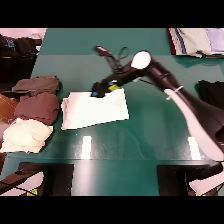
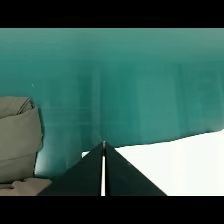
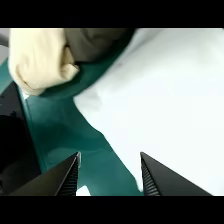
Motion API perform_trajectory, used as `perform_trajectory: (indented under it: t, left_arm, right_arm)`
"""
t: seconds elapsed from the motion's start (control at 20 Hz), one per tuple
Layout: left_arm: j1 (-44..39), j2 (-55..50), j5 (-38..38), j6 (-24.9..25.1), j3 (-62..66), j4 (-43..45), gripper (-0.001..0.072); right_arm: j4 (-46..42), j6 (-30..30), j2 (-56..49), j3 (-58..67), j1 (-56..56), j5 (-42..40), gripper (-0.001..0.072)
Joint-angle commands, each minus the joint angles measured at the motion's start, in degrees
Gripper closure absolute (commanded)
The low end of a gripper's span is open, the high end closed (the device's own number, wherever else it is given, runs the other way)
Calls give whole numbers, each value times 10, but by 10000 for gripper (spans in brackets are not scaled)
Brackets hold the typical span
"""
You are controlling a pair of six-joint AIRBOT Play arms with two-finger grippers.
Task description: Fold the shirts.
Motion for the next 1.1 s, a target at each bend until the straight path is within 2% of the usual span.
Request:
perform_trajectory:
  t: [0.0, 0.05, 0.15, 0.4, 0.65, 0.7, 0.75, 0.8, 0.85, 0.9, 0.95, 1.05]
  left_arm:
    - [2, 2, -9, 0, 0, 1, 683]
    - [2, 2, -9, 0, -1, 1, 683]
    - [2, 2, -7, 1, 0, 1, 683]
    - [2, 2, -6, 27, -1, -2, 683]
    - [2, 1, 7, 45, -1, -19, 683]
    - [2, 1, 9, 45, -1, -28, 683]
    - [2, 1, 8, 45, -1, -35, 683]
    - [2, 1, 8, 45, -1, -47, 683]
    - [2, 2, 15, 45, -4, -63, 684]
    - [-1, 1, 20, 45, -6, -78, 684]
    - [-10, 2, 26, 45, -8, -74, 684]
    - [-45, 2, 32, 45, -9, -74, 685]
  right_arm:
    - [-44, 35, 65, -144, -104, 6, 264]
    - [-43, 43, 80, -190, -137, -6, 258]
    - [-29, 59, 88, -256, -187, -26, 107]
    - [57, 59, 20, -290, -207, -52, 121]
    - [121, 60, -77, -198, -130, -60, 139]
    - [122, 60, -93, -174, -112, -64, 244]
    - [118, 60, -106, -153, -97, -68, 295]
    - [116, 60, -119, -131, -85, -69, 412]
    - [115, 60, -127, -115, -78, -70, 563]
    - [110, 60, -129, -102, -76, -74, 669]
    - [95, 60, -126, -92, -79, -78, 695]
    - [50, 72, -103, -85, -99, -92, 695]
